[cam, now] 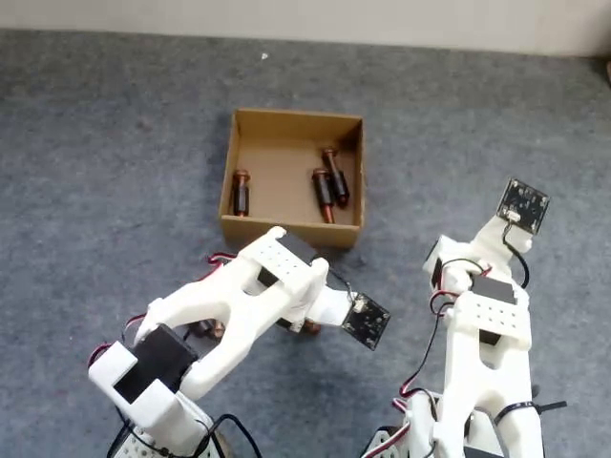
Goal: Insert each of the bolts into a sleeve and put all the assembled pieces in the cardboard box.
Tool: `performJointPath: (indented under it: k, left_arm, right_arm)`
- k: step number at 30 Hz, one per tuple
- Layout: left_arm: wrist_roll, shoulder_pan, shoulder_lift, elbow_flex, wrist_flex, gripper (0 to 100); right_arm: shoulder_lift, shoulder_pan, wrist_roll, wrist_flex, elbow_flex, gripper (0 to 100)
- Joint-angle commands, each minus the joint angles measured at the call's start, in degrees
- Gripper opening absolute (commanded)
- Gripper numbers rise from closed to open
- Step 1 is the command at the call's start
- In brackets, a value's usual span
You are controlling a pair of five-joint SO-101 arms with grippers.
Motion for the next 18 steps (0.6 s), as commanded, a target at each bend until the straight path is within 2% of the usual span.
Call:
performJointPath:
  k: [1, 8, 10, 13, 18]
  left_arm:
    - [-4.31, -2.24, 0.13, -1.71, 0.7, 1]
    - [5.01, -9.01, 0.04, -3.03, 2.29, 1]
    - [7.82, -9.98, 0.13, -3.56, 2.46, 5]
    - [11.43, -9.89, 0.13, -3.38, 2.37, 15]
    - [12.66, -5.67, 0.31, -3.82, 1.76, 16]
  right_arm:
    - [-2.59, 0.75, -0.26, -1.27, -2.51, 0.5]
    - [-2.59, 0.75, -0.26, -1.27, -2.51, 0.5]
    - [-2.59, 0.75, -0.26, -1.36, -2.51, 0.5]
    - [-2.51, 0.75, -0.26, -1.36, -2.51, 0.5]
    - [-2.42, 0.75, -0.26, -1.36, -2.51, 0.5]
